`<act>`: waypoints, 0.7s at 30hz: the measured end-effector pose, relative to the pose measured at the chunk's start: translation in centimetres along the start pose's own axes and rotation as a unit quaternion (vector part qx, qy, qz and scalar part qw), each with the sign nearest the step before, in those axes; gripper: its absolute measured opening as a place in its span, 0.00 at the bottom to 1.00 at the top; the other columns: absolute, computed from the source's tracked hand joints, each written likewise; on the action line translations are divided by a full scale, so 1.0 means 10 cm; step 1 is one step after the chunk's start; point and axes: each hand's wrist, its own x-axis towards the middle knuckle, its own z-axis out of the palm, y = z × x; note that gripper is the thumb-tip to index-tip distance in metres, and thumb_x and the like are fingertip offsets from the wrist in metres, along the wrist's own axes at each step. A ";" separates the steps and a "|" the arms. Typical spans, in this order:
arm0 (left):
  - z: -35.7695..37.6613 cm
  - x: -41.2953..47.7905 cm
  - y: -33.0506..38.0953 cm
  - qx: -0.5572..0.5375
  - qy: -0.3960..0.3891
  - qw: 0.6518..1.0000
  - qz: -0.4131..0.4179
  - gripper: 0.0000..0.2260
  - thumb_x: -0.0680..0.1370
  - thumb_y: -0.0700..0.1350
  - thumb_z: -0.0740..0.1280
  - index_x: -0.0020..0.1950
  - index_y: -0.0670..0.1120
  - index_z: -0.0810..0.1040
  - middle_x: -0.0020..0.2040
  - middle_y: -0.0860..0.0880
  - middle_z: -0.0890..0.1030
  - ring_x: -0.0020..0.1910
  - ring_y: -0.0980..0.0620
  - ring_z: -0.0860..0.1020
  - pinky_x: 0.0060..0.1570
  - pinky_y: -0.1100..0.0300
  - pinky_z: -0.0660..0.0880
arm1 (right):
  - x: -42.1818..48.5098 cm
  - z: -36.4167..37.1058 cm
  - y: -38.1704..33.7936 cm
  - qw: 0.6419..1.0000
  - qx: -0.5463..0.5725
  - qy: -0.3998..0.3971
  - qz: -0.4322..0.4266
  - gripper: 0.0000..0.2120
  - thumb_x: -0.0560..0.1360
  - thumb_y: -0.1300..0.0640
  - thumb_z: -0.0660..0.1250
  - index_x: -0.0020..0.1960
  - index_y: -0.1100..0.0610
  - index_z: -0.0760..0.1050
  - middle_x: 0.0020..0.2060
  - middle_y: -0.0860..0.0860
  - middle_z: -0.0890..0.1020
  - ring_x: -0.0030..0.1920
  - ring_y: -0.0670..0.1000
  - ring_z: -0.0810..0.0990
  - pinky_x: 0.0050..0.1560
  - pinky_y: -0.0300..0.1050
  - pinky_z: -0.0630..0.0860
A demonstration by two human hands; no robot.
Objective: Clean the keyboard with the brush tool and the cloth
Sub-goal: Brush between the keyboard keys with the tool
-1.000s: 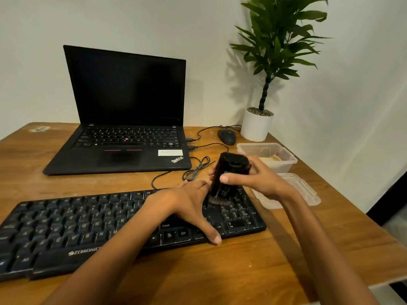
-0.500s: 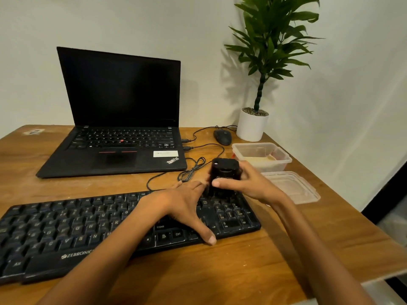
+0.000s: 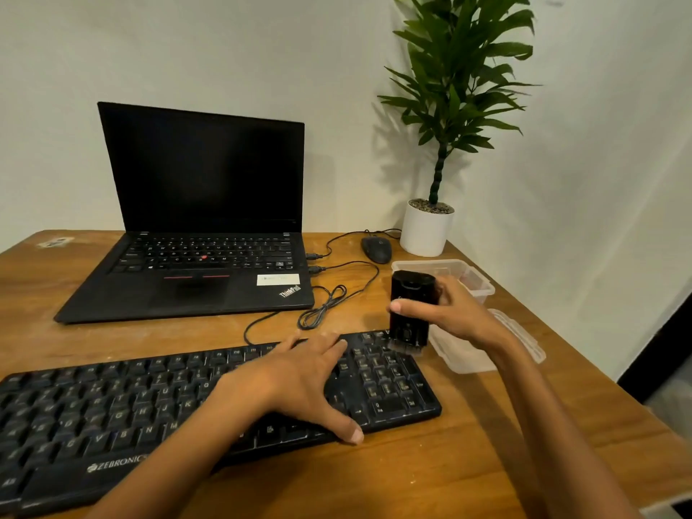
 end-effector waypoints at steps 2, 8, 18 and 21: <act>0.10 -0.04 0.03 0.020 0.018 0.999 0.020 0.45 0.71 0.69 0.59 0.75 0.51 0.36 0.75 0.52 0.35 0.73 0.55 0.35 0.66 0.57 0.30 | 0.00 0.03 -0.01 0.999 0.029 0.022 -0.028 0.14 0.67 0.51 0.72 0.50 0.54 0.76 0.45 0.50 0.83 0.49 0.48 0.81 0.48 0.38 0.78; 0.20 -0.09 0.02 0.061 0.028 0.997 0.024 0.42 0.70 0.71 0.50 0.74 0.54 0.35 0.75 0.53 0.34 0.69 0.61 0.33 0.65 0.58 0.30 | 0.03 0.20 0.12 0.998 0.029 -0.050 0.006 0.18 0.66 0.51 0.73 0.53 0.54 0.74 0.49 0.50 0.82 0.52 0.49 0.80 0.51 0.39 0.77; 0.19 -0.11 0.05 0.083 0.017 0.996 0.013 0.45 0.63 0.73 0.42 0.74 0.54 0.34 0.74 0.53 0.33 0.68 0.61 0.32 0.64 0.58 0.28 | 0.03 0.23 0.04 0.998 0.021 -0.060 0.004 0.13 0.69 0.55 0.71 0.51 0.50 0.74 0.47 0.45 0.80 0.46 0.39 0.79 0.45 0.31 0.74; 0.20 -0.11 0.07 0.075 0.019 0.997 0.007 0.41 0.70 0.71 0.48 0.74 0.53 0.34 0.75 0.53 0.34 0.72 0.57 0.33 0.66 0.57 0.29 | 0.01 -0.02 0.00 0.998 -0.042 -0.044 0.005 0.11 0.68 0.53 0.72 0.47 0.47 0.74 0.43 0.44 0.80 0.46 0.43 0.79 0.42 0.32 0.73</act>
